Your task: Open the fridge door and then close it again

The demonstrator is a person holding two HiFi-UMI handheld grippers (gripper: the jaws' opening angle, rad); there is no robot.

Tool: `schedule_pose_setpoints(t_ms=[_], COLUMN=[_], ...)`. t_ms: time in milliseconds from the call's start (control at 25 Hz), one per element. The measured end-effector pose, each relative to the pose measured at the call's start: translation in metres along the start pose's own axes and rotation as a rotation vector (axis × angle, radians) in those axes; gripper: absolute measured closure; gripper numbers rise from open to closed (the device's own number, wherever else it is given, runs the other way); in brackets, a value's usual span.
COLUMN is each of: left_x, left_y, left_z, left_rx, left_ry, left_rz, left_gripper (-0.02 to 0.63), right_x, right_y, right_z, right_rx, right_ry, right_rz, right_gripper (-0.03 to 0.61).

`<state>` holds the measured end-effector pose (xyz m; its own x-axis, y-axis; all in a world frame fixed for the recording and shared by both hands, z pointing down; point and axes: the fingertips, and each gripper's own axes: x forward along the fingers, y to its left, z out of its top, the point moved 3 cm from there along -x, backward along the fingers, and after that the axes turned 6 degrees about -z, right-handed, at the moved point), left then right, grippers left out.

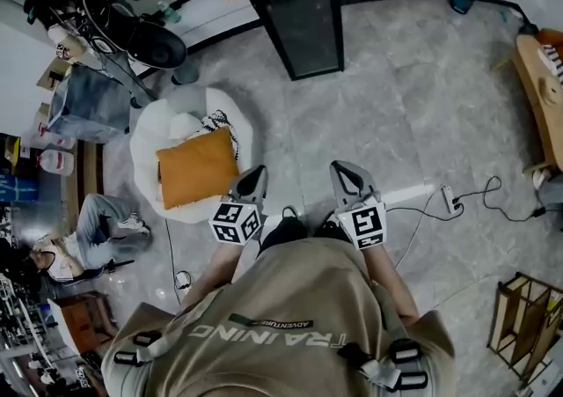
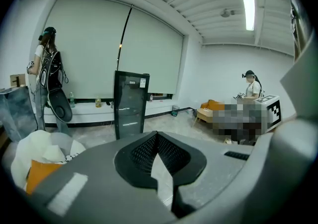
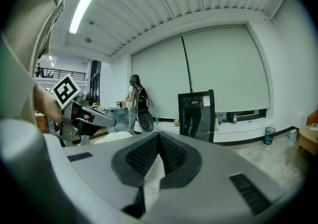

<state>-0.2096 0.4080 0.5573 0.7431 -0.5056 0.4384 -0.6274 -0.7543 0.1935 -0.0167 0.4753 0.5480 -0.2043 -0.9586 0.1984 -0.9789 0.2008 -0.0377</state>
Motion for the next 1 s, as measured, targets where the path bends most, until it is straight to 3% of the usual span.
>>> schedule_pose_setpoints(t_ms=[320,640,1000], left_x=[-0.003,0.000,0.031], left_y=[0.005,0.040,0.113], left_z=[-0.005,-0.018,0.030], left_rx=[-0.046,-0.095,-0.087], left_ry=[0.013,0.055,-0.057], left_rz=[0.066,0.073,0.016], left_gripper=[0.612,0.612,0.612], right_x=[0.028,0.075,0.146], right_y=[-0.003,0.014,0.031], right_z=[-0.004,-0.009,0.035], right_rx=[-0.044,-0.041,-0.093], right_ry=[0.065,0.114,0.103], right_rz=[0.109,0.153,0.111], right_gripper=[0.583,0.583,0.583])
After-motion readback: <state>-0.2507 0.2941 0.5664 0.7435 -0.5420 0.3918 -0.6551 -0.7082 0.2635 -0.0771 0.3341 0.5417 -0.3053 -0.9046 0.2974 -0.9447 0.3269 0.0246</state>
